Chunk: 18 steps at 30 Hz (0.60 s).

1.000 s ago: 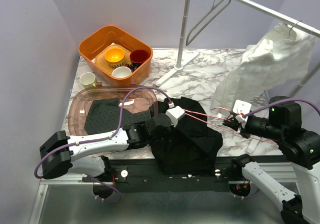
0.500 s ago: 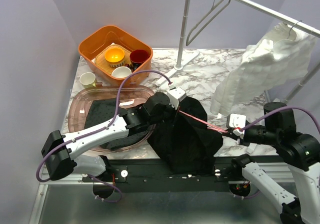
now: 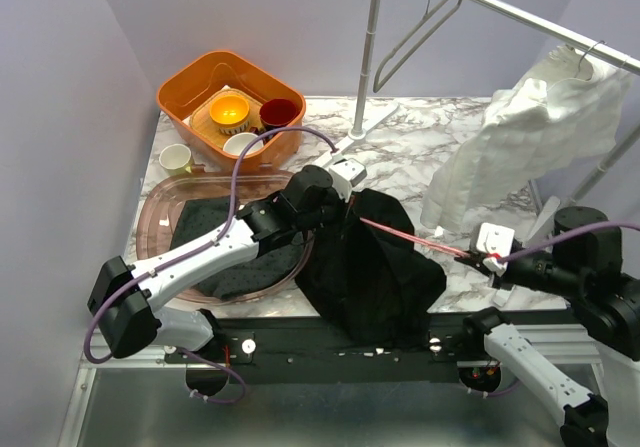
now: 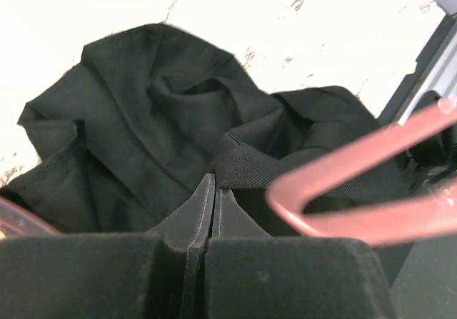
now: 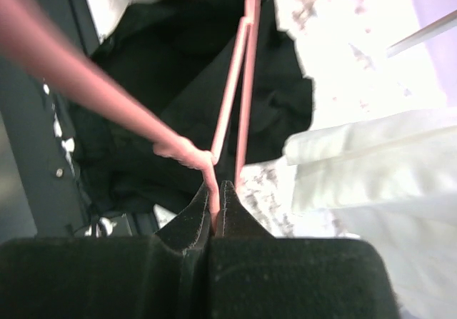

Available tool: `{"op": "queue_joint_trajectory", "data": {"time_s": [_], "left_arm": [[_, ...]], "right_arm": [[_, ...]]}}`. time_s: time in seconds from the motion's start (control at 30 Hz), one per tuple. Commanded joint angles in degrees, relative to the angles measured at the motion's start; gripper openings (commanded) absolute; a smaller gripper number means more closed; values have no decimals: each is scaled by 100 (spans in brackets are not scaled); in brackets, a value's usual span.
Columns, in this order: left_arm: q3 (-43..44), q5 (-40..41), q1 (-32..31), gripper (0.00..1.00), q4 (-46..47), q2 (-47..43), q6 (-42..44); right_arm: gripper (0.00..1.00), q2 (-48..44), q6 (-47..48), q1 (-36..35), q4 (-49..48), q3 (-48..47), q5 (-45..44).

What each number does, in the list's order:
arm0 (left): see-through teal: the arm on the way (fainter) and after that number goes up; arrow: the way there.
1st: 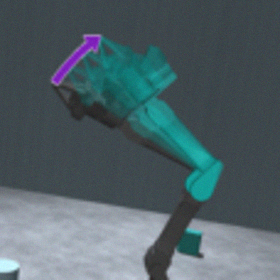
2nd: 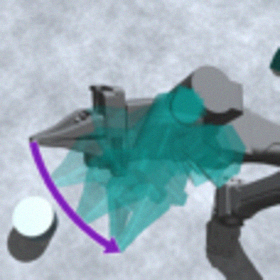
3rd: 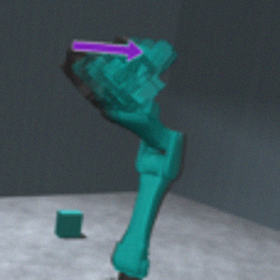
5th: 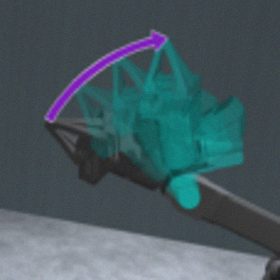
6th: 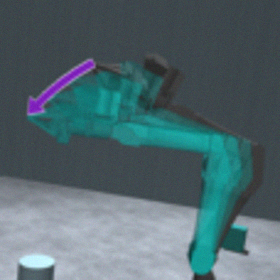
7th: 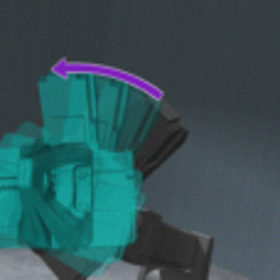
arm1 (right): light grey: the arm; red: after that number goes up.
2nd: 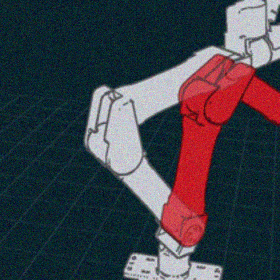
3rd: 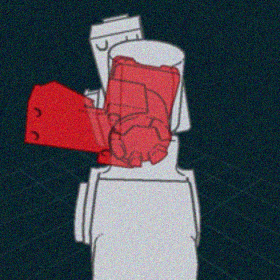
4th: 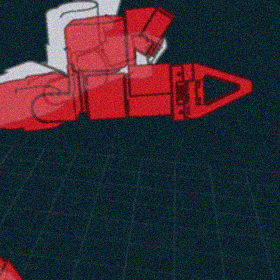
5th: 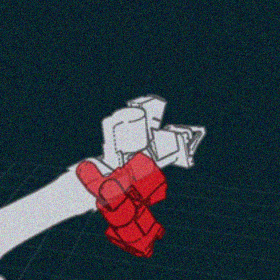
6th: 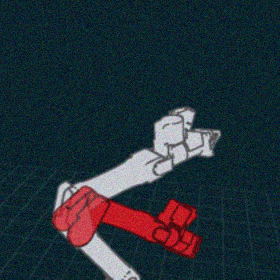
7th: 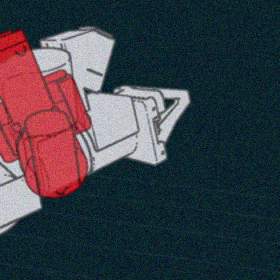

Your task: Place the skirt on the hanger

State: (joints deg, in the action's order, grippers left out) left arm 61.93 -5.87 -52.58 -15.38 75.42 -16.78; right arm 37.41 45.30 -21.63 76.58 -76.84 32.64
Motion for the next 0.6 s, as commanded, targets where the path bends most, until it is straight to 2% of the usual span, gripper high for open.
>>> {"op": "queue_joint_trajectory", "data": {"time_s": [0.0,0.17,0.3,0.57], "left_arm": [[-295,-406,335,0,263,34,-63],[-217,-783,652,0,307,122,-98],[116,-890,679,0,194,166,-89],[530,-925,687,0,-62,289,-10]], "right_arm": [[1,-76,-232,1,252,-332,93],[1,-67,-30,1,594,-17,549],[1,47,172,1,674,484,884],[1,434,243,1,527,898,1193]]}}
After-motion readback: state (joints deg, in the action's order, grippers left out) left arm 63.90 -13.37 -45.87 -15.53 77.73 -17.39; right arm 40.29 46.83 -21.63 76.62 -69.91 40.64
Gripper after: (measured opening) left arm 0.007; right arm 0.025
